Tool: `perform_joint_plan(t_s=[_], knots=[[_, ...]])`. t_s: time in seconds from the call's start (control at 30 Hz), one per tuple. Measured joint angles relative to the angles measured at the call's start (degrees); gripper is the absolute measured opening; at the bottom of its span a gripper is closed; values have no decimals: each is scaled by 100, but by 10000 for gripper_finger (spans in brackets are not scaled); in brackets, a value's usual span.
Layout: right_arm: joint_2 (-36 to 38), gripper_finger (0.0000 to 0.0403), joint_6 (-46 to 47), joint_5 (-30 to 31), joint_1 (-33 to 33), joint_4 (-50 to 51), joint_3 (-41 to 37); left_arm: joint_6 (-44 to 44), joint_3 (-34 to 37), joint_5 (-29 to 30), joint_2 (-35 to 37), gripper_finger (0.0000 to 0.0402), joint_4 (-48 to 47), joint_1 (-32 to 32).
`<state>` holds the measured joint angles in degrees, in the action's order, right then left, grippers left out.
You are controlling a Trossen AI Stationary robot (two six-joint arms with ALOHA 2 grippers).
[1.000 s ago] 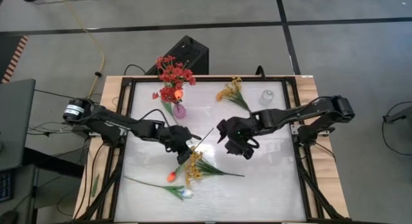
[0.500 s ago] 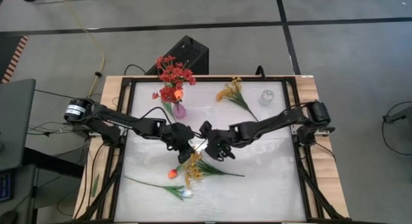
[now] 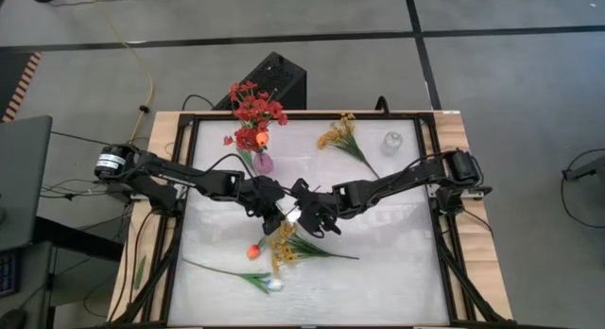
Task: Sort flowers into vase by color
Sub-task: Put the orange tulip into the pink vase
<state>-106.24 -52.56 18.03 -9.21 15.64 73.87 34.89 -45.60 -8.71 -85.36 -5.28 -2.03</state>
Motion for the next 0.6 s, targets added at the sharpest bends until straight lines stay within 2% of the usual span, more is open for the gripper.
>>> perform_joint_plan(t_s=[0.17,0.3,0.37,0.5,0.6], knots=[[0,27,1,10,-2,28,0,-35,0,-102,0,4,-13,13],[0,23,48,-99,-2,136,0,-396,2,-353,0,31,145,-43],[26,25,166,-328,22,329,2,-581,2,-691,0,53,345,-63],[218,24,731,-1071,198,856,0,-933,-140,-1437,0,97,473,-47],[483,24,1129,-1771,443,1221,-1,-1268,-364,-1498,23,120,387,-34]])
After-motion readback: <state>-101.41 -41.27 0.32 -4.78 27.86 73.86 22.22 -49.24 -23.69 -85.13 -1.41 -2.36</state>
